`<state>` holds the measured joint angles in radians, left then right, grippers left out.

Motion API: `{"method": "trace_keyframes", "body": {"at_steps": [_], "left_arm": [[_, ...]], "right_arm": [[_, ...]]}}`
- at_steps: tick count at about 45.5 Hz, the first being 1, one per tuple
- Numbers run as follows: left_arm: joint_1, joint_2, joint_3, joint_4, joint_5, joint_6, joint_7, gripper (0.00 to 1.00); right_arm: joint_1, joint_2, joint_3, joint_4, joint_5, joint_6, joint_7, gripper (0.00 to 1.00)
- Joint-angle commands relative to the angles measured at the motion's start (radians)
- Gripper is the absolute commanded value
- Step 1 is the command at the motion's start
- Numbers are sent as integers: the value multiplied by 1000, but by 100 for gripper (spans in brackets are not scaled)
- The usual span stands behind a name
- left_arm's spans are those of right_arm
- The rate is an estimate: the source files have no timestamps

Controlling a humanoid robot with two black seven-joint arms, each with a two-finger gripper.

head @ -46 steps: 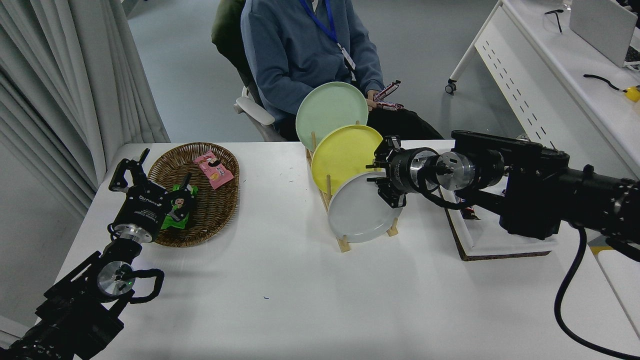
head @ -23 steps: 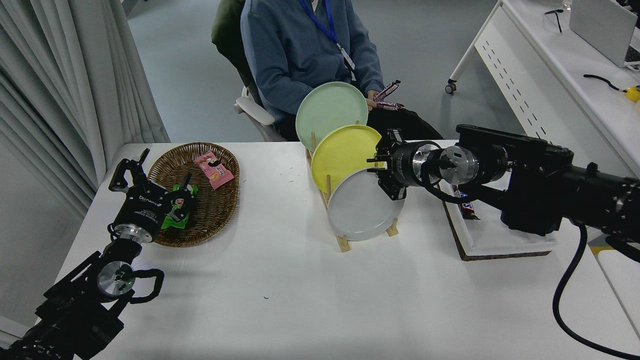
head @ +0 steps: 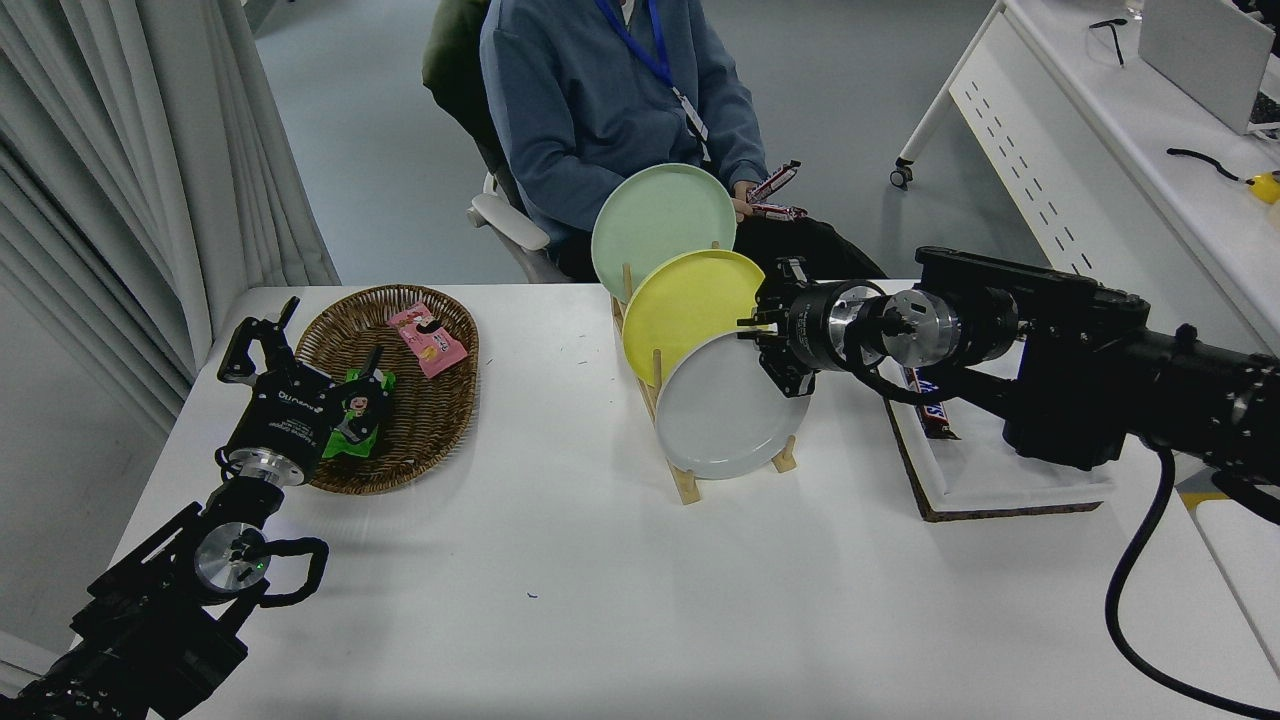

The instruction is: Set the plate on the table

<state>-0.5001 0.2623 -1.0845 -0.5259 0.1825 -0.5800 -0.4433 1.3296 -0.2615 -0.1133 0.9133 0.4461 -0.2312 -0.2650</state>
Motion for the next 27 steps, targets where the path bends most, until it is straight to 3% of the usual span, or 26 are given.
{"method": "trace_keyframes", "body": {"at_steps": [1, 13, 27], "left_arm": [[0, 0, 0, 0, 0, -1, 0, 100], [0, 0, 0, 1, 0, 0, 0, 100], [0, 0, 0, 1, 0, 0, 0, 100]], "right_arm": [[7, -5, 1, 7, -1, 4, -10, 0], [94, -33, 40, 12, 8, 18, -34, 0], [135, -77, 193, 41, 17, 18, -138, 0]]}}
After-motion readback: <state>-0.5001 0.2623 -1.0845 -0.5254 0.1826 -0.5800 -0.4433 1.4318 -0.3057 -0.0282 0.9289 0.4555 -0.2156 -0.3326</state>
